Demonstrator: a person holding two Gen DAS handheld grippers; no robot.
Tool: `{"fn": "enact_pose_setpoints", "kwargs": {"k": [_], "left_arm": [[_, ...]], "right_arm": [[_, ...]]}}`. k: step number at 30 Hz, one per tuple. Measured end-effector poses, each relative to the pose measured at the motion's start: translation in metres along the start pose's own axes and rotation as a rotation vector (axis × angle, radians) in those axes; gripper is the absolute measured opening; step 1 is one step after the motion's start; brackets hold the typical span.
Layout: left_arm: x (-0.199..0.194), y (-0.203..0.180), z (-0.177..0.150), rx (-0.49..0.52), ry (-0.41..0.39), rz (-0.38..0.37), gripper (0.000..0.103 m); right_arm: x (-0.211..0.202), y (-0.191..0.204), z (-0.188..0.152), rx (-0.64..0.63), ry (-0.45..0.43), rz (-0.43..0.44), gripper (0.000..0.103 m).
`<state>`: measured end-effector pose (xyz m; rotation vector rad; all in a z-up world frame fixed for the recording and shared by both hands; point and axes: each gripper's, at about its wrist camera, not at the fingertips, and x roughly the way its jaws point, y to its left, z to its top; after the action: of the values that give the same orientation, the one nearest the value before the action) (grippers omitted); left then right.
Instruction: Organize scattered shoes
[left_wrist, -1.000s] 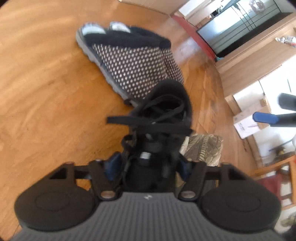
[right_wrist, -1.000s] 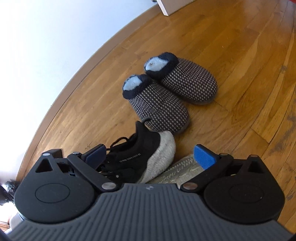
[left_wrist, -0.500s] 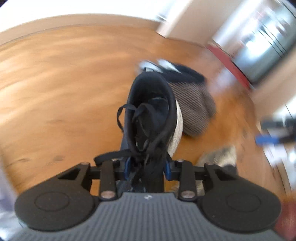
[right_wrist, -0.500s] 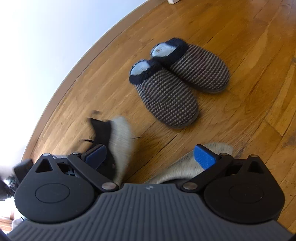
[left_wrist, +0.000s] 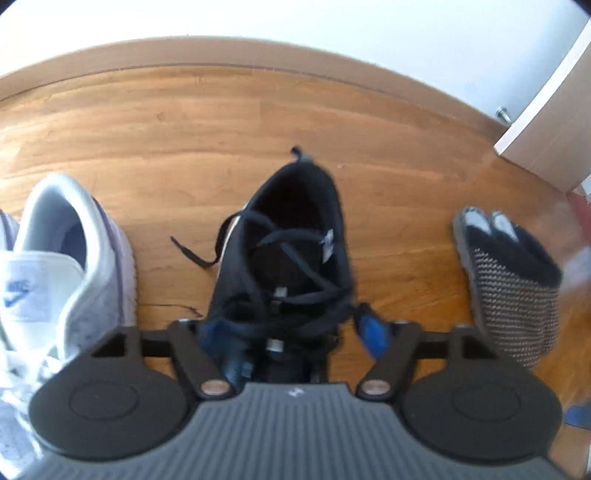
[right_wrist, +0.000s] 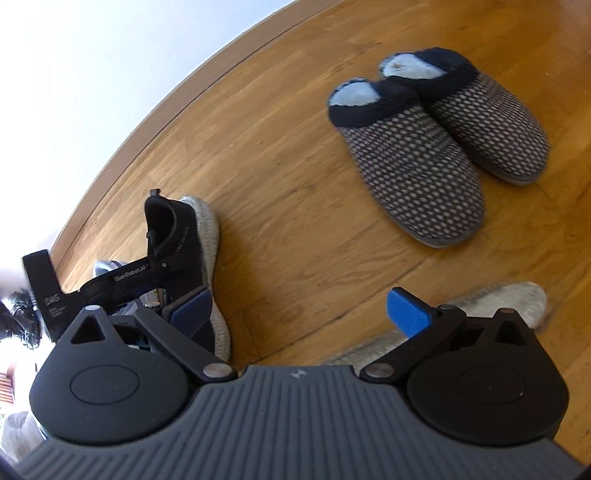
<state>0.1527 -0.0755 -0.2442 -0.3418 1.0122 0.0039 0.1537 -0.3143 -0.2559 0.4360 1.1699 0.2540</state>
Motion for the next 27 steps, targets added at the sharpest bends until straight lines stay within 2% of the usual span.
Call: {"fn": "enact_pose_setpoints", "kwargs": {"k": [4, 7, 10, 14, 16, 18, 20, 21, 22, 23, 25, 27], "left_arm": [[-0.035, 0.037, 0.000, 0.003, -0.017, 0.005, 0.093], [-0.058, 0.064, 0.002, -0.020, -0.046, -0.023, 0.094], [-0.079, 0.087, 0.005, -0.029, -0.099, -0.003, 0.094], [-0.108, 0.111, 0.015, -0.091, -0.175, 0.009, 0.095], [-0.121, 0.119, 0.018, -0.109, -0.209, 0.005, 0.095], [-0.129, 0.126, 0.021, -0.118, -0.228, -0.006, 0.097], [-0.133, 0.132, 0.023, -0.119, -0.231, -0.002, 0.097], [-0.134, 0.133, 0.023, -0.116, -0.231, 0.000, 0.097], [-0.134, 0.134, 0.022, -0.116, -0.231, 0.001, 0.097], [-0.136, 0.136, 0.021, -0.118, -0.229, 0.002, 0.097], [-0.139, 0.142, 0.019, -0.121, -0.227, 0.003, 0.097], [-0.143, 0.147, 0.016, -0.121, -0.223, 0.003, 0.097]], "right_arm": [[0.019, 0.024, 0.011, -0.074, 0.021, 0.030, 0.103], [0.042, 0.052, 0.015, -0.144, 0.040, 0.068, 0.103], [0.074, 0.084, 0.012, -0.229, 0.083, 0.106, 0.103], [0.119, 0.123, 0.002, -0.320, 0.124, 0.142, 0.103], [0.148, 0.147, -0.004, -0.396, 0.151, 0.149, 0.103], [0.161, 0.159, -0.008, -0.433, 0.144, 0.126, 0.101], [0.186, 0.174, -0.015, -0.489, 0.147, 0.056, 0.093], [0.199, 0.181, -0.018, -0.519, 0.156, 0.021, 0.079], [0.201, 0.182, -0.021, -0.547, 0.153, 0.007, 0.079], [0.203, 0.184, -0.026, -0.606, 0.136, 0.015, 0.077], [0.202, 0.187, -0.032, -0.669, 0.129, 0.036, 0.059], [0.198, 0.188, -0.031, -0.686, 0.183, 0.095, 0.056]]}}
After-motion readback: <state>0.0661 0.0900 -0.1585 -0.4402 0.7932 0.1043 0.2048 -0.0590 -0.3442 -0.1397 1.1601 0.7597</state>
